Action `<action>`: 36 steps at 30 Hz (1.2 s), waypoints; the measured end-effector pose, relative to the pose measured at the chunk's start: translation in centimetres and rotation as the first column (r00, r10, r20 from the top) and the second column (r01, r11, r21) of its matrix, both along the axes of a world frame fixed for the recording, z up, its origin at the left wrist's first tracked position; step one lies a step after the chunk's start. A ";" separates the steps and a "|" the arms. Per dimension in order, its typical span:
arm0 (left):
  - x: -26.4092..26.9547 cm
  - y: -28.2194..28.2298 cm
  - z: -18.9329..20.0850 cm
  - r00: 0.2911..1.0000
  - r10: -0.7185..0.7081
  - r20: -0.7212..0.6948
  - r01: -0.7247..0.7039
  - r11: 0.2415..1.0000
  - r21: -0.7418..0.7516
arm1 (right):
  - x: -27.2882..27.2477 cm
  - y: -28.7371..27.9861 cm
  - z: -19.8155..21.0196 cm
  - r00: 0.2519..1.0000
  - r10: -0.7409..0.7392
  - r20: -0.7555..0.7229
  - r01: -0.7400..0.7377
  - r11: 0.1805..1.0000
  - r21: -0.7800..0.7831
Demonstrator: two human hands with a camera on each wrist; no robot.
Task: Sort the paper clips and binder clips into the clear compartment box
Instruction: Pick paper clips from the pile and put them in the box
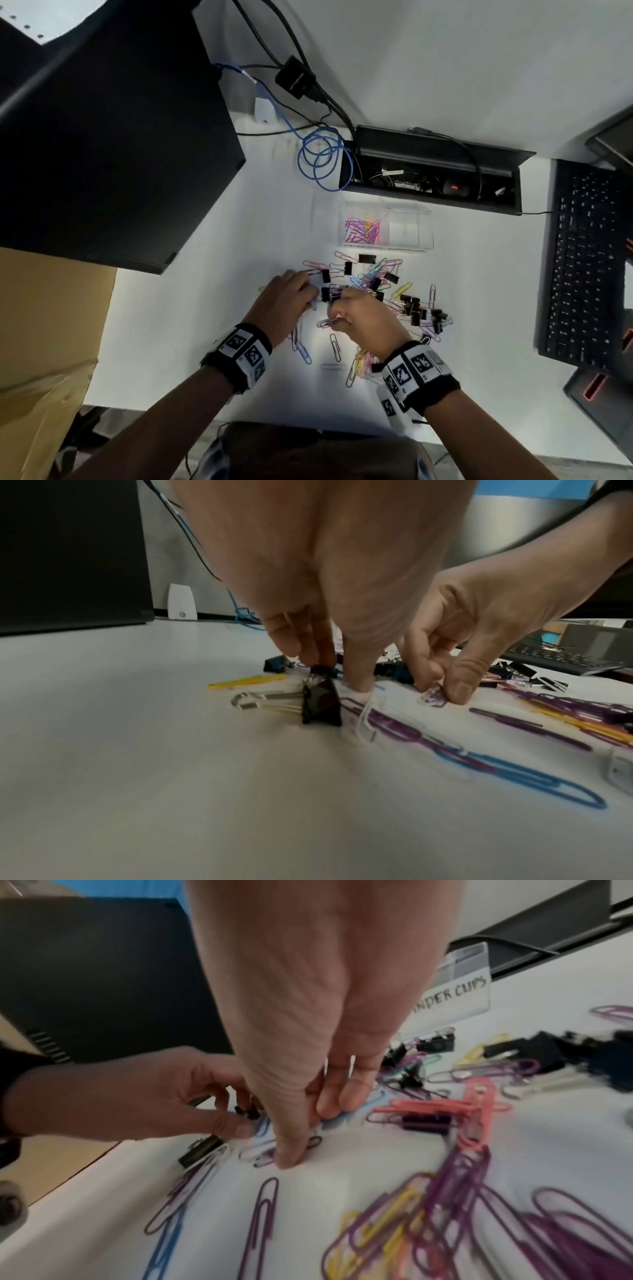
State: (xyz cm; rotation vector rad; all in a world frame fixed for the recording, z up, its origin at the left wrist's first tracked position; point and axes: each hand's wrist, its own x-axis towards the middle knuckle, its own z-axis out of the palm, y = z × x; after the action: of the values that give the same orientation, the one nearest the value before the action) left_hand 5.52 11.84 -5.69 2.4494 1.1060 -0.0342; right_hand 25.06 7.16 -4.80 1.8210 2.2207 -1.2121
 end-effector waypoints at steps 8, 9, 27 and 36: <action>1.0 0.3 0.6 0.997 -0.074 -0.005 0.074 0.997 0.019 | 0.7 0.0 -0.6 0.999 -0.034 -0.034 0.036 0.996 0.078; 0.9 0.3 0.6 0.998 -0.050 0.048 0.051 0.999 -0.017 | 0.7 0.1 -0.5 0.999 -0.038 -0.038 0.041 0.996 0.076; -4.5 -2.0 0.5 0.995 0.059 0.085 -0.020 0.917 -0.397 | 0.5 1.0 0.2 0.551 -0.814 -0.183 0.570 0.528 -0.629; -2.8 -2.7 -1.1 0.988 -0.009 0.153 0.028 0.992 -0.127 | -0.2 -1.8 -0.5 0.990 -0.132 -0.042 0.121 0.974 -0.194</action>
State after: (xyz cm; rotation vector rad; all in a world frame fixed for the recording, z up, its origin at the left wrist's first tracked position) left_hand 2.67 9.16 -6.84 2.3057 0.9840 0.0721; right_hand 24.85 5.35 -5.28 1.8990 1.9595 -1.4573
